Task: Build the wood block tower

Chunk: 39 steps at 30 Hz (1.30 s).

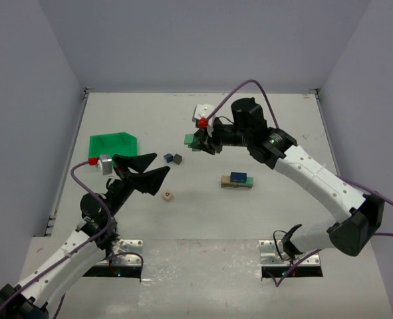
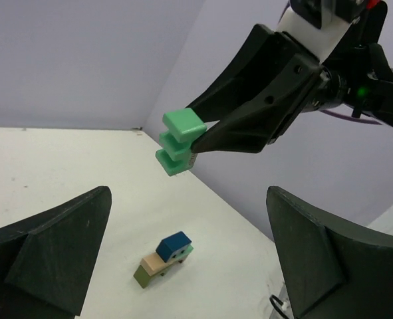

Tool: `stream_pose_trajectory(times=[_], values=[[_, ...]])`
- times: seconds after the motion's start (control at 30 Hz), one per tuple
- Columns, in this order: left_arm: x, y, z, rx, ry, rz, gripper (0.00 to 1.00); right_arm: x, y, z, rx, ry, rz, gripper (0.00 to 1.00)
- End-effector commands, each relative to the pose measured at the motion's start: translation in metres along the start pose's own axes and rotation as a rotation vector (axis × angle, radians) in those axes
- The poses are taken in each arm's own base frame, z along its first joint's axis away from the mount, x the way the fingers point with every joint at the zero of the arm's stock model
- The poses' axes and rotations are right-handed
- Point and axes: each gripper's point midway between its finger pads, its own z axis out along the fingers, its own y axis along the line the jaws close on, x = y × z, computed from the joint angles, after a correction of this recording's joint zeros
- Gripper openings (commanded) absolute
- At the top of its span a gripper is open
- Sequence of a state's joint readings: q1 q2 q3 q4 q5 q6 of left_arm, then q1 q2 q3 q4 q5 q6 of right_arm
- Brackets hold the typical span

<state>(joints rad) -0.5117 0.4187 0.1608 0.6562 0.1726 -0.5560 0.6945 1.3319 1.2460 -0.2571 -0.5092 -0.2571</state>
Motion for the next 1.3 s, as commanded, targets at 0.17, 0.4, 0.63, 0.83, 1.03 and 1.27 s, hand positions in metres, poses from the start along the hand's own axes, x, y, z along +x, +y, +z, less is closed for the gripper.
stream_pose_trajectory(times=[0.17,0.4,0.63,0.83,1.03,1.27], values=[[-0.014,0.053,-0.011,-0.345,0.006,0.067,1.0,0.136,-0.086,-0.047,0.23,0.761,-0.356,0.0],[-0.007,0.067,-0.015,-0.412,0.042,0.1,1.0,0.173,-0.108,-0.078,0.23,0.907,-0.392,0.0],[-0.003,0.069,-0.016,-0.416,0.053,0.109,1.0,0.215,-0.135,-0.123,0.24,0.938,-0.294,0.0],[-0.006,0.071,-0.015,-0.427,0.047,0.122,1.0,0.264,-0.133,-0.127,0.201,0.902,-0.183,0.01],[-0.004,0.075,-0.012,-0.438,0.063,0.139,1.0,0.315,-0.141,-0.12,0.179,0.921,-0.054,0.0],[-0.003,0.077,-0.013,-0.437,0.053,0.152,1.0,0.347,-0.141,-0.107,0.18,0.901,0.042,0.01]])
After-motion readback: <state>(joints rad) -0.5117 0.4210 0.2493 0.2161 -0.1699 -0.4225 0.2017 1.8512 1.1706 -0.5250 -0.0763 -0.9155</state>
